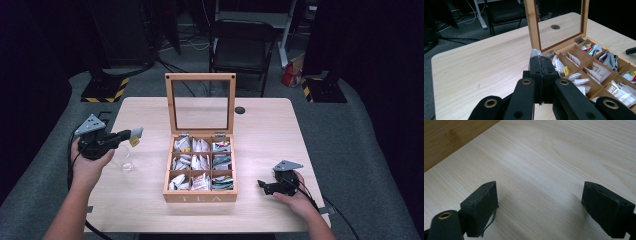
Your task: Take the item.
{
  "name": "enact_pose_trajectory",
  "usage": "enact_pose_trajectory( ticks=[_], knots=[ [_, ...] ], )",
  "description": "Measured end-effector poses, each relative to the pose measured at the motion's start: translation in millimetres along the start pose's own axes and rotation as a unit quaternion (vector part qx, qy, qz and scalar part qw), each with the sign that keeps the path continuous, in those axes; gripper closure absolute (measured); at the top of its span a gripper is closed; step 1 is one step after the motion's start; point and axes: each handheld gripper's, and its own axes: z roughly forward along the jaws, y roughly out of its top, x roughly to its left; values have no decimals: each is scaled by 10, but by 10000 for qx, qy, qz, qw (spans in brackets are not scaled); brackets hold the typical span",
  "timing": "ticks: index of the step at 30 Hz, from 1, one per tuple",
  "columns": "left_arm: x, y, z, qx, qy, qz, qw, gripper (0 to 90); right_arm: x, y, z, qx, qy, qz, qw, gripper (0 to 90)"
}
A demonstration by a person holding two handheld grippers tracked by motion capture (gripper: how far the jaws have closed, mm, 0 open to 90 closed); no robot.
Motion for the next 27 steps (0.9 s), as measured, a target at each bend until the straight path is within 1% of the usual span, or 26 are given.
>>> enact_pose_trajectory(
  ticks=[5,9,13,14,18,21,22,27],
  knots=[
    [45,-20,-31,10,67,-56,10000,894,0,0,0,0,1,2,10000,129],
    [91,-53,-53,-40,142,-152,9998,894,0,0,0,1,0,0,10000,129],
    [141,-89,-88,-3,182,-212,9996,894,0,0,0,1,1,1,10000,129],
    [151,-102,-91,-34,226,-239,9995,894,1,0,0,1,1,5,10000,129],
    [217,-144,-146,14,302,-289,9991,894,0,0,0,1,1,3,10000,129],
    [250,-175,-174,-32,374,-364,9986,894,0,0,0,0,0,1,10000,129],
    [264,-181,-193,13,377,-374,9986,894,0,0,0,0,0,1,10000,129],
    [318,-225,-242,15,437,-428,9981,894,0,0,0,1,1,1,10000,129]
  ],
)
